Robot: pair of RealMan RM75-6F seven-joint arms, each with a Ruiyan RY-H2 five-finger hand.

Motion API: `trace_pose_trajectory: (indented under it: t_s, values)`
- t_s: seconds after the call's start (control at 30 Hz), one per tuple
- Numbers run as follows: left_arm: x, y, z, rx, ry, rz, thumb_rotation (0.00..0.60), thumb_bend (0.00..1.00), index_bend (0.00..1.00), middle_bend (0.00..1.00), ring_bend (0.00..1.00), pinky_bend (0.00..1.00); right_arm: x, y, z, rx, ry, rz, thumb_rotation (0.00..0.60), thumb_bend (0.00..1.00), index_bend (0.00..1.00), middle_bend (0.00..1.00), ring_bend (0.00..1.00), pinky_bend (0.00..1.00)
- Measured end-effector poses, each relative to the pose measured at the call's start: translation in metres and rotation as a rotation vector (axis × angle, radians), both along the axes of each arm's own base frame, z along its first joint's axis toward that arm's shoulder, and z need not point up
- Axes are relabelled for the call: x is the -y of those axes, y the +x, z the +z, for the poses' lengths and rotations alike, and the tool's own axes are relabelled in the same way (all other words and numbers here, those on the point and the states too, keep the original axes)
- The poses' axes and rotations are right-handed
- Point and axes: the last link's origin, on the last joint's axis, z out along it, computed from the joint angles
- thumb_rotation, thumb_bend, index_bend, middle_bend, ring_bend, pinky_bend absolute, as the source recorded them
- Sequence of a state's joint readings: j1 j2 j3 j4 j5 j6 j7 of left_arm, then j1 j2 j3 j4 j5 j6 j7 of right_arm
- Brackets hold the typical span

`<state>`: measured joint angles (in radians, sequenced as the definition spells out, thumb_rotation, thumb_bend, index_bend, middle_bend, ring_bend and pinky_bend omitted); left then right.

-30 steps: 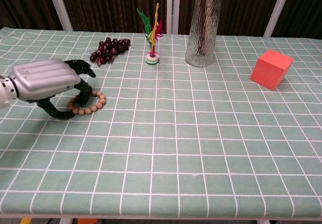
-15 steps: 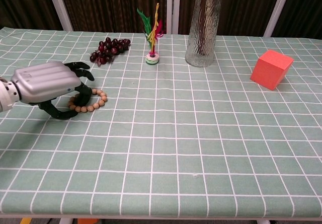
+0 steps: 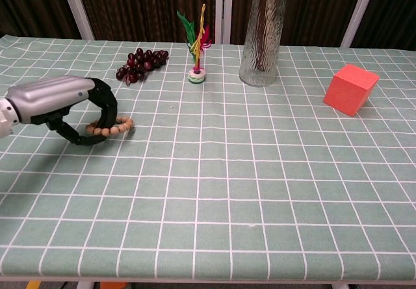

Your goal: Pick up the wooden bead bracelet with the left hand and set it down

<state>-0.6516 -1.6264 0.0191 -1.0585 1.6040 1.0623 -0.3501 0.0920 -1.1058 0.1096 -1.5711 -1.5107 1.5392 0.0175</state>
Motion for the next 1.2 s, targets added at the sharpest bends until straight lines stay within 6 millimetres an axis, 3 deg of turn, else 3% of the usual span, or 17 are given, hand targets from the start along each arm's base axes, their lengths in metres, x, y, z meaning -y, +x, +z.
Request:
trace_pose_trajectory:
  t_s: [0.47, 0.67, 0.77, 1.0, 1.2]
  values:
    - [0.003, 0.008, 0.022, 0.922, -0.423, 0.543, 0.600, 0.51, 0.60, 0.60, 0.23, 0.14, -0.003, 0.003, 0.003, 0.004, -0.018, 0.020, 0.600, 0.11, 0.00, 0.06, 0.00, 0.00]
    - [0.011, 0.018, 0.028, 1.186, -0.644, 0.740, 0.575, 0.51, 0.58, 0.60, 0.23, 0.14, -0.004, 0.005, 0.005, 0.004, -0.028, 0.026, 0.600, 0.11, 0.00, 0.06, 0.00, 0.00]
    - [0.015, 0.026, 0.032, 1.249, -0.743, 0.806, 0.485, 0.51, 0.58, 0.59, 0.23, 0.14, -0.005, 0.005, 0.007, 0.006, -0.033, 0.028, 0.600, 0.11, 0.00, 0.06, 0.00, 0.00]
    - [0.021, 0.038, 0.035, 1.265, -0.829, 0.822, 0.381, 0.50, 0.56, 0.58, 0.23, 0.13, -0.007, 0.004, 0.008, 0.010, -0.038, 0.027, 0.600, 0.11, 0.00, 0.06, 0.00, 0.00]
    - [0.021, 0.045, 0.034, 1.322, -0.827, 0.844, 0.385, 0.49, 0.57, 0.59, 0.23, 0.13, -0.008, 0.002, 0.010, 0.012, -0.043, 0.024, 0.600, 0.11, 0.00, 0.06, 0.00, 0.00]
